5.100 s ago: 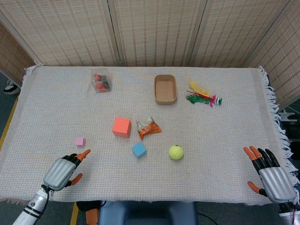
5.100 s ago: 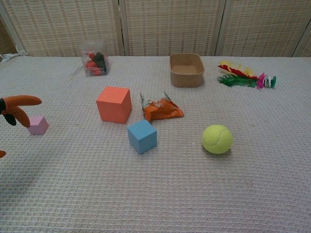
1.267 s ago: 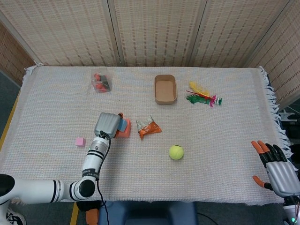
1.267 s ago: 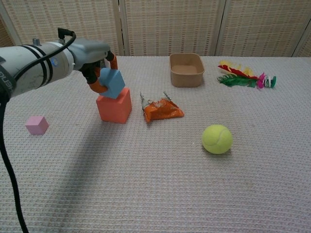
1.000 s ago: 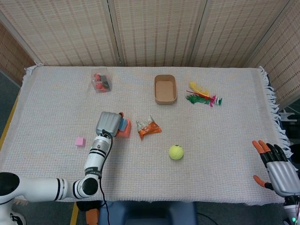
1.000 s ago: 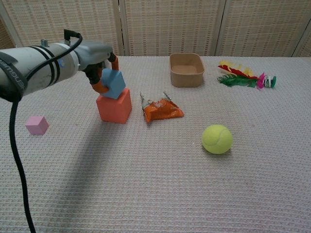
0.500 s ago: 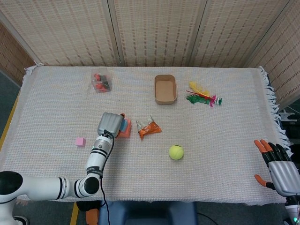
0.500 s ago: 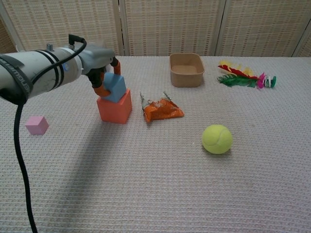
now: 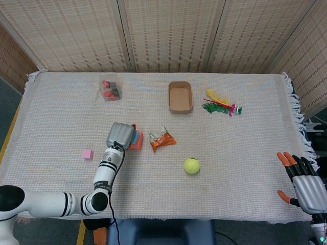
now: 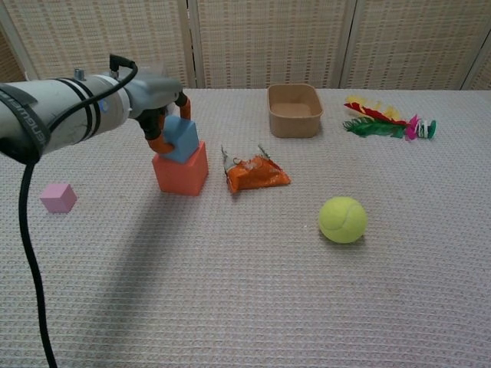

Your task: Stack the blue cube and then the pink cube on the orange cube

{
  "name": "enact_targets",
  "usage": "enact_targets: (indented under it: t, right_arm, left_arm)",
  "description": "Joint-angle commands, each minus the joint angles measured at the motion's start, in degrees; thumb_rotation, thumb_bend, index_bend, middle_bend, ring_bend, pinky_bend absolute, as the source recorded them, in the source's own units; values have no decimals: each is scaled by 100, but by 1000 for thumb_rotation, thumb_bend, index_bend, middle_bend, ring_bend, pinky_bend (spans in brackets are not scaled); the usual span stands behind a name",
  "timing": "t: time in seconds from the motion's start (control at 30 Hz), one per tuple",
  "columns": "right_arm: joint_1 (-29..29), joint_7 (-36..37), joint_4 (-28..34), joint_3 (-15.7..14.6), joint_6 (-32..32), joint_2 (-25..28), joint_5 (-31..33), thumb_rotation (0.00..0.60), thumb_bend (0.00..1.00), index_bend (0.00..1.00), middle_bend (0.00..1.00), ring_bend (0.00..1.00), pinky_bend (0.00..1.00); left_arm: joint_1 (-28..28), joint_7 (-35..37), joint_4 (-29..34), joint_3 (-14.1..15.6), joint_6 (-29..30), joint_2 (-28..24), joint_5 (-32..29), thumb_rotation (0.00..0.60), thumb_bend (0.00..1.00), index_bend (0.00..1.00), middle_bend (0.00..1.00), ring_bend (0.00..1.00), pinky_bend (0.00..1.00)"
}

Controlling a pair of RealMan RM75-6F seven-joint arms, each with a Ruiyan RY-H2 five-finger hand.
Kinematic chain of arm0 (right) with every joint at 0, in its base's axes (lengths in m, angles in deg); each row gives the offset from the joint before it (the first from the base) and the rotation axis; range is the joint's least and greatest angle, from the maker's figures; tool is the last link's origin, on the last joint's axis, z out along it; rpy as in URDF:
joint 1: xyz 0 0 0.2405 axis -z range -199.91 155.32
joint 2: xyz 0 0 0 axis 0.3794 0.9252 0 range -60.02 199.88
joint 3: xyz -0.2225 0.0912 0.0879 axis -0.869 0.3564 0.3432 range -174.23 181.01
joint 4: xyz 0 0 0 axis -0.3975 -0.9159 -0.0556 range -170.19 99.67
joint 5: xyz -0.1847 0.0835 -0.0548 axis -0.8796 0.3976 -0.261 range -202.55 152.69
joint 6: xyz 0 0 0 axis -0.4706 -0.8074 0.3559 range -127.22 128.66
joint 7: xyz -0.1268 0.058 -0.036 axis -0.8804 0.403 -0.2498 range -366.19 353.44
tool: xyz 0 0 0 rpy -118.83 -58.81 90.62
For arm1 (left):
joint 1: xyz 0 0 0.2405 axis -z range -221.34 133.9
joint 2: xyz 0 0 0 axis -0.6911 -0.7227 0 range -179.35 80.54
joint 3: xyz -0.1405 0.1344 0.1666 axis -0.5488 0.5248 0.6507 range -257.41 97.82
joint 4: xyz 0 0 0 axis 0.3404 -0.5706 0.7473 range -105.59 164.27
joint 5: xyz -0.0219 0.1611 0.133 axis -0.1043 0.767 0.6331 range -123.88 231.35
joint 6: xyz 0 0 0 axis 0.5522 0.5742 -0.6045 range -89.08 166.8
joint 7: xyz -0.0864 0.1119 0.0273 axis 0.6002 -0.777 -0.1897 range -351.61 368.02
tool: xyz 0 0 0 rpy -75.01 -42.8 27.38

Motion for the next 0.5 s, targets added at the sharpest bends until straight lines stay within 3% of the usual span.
enact_targets:
  t: [0.03, 0.5]
  right_arm:
    - [1, -5, 3, -1, 0, 1, -1, 600, 107, 0, 0, 0, 0]
    - [12, 5, 7, -7, -22, 12, -18, 600, 107, 0, 0, 0, 0]
  left_arm:
    - [2, 38, -1, 9, 4, 1, 25, 600, 372, 292, 1000, 1000, 1000]
    - [39, 55, 69, 40, 82, -11, 30, 600, 370, 202, 1000, 1000, 1000]
